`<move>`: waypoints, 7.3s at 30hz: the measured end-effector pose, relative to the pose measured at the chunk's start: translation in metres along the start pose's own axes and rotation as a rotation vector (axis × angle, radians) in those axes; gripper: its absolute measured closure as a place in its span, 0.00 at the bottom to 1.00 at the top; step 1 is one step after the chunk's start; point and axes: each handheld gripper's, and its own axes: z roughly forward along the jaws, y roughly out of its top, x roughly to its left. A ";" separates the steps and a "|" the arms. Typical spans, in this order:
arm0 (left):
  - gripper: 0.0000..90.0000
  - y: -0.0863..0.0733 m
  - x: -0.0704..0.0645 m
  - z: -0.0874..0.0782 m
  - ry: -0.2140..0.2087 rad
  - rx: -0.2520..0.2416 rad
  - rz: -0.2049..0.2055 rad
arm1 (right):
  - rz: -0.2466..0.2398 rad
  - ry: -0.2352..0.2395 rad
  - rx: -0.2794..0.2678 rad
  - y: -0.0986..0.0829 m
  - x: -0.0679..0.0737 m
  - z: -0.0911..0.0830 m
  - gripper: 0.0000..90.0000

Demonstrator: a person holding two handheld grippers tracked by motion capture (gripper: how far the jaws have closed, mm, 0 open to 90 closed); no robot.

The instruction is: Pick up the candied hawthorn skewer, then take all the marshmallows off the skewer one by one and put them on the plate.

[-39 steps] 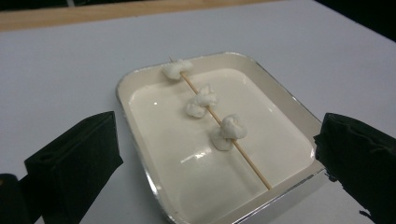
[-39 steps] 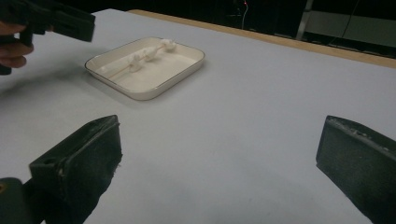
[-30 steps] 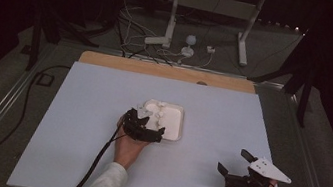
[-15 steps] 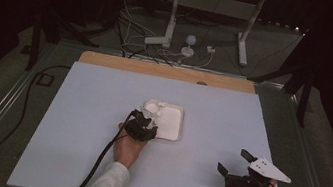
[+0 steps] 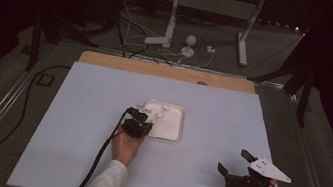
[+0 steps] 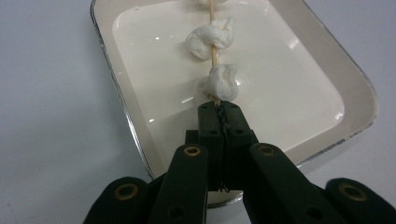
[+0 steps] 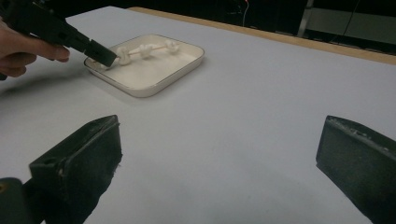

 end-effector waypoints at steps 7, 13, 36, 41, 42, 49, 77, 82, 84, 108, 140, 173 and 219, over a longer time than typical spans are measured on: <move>1.00 -0.001 0.001 -0.015 -0.058 -0.058 -0.016 | 0.004 -0.001 0.001 0.000 0.000 0.000 0.00; 1.00 -0.006 0.009 -0.033 -0.105 -0.134 -0.019 | 0.010 -0.004 0.005 0.000 -0.001 0.002 0.00; 1.00 -0.028 0.035 -0.076 -0.143 -0.253 0.027 | -0.017 0.007 -0.017 0.011 0.003 0.010 0.00; 1.00 -0.032 0.038 -0.082 -0.179 -0.271 0.028 | 0.014 0.039 -0.032 0.015 0.003 0.009 0.00; 1.00 -0.032 0.038 -0.084 -0.182 -0.276 0.035 | 0.009 0.034 -0.039 0.018 0.003 0.009 0.00; 1.00 -0.035 0.038 -0.092 -0.200 -0.312 0.047 | 0.032 0.054 -0.071 0.038 0.004 0.012 0.00; 1.00 -0.037 0.028 -0.095 -0.236 -0.357 0.112 | 0.117 0.290 0.015 0.118 0.043 0.119 0.00; 1.00 -0.037 0.025 -0.094 -0.233 -0.364 0.126 | 0.134 0.321 0.029 0.125 0.052 0.133 0.00; 1.00 -0.038 0.023 -0.094 -0.236 -0.369 0.136 | 0.156 0.345 0.049 0.128 0.055 0.141 0.06; 1.00 -0.042 0.018 -0.093 -0.259 -0.411 0.219 | 0.395 0.544 0.117 0.143 0.062 0.176 0.79; 1.00 -0.048 0.034 -0.089 -0.210 -0.393 0.167 | 0.244 0.323 0.063 0.162 0.040 0.153 0.85; 1.00 -0.046 0.036 -0.092 -0.225 -0.401 0.141 | 0.199 0.189 0.360 0.096 0.054 0.216 0.35; 1.00 -0.045 0.023 -0.088 -0.259 -0.407 0.197 | 0.287 0.605 0.187 0.134 0.107 0.187 0.83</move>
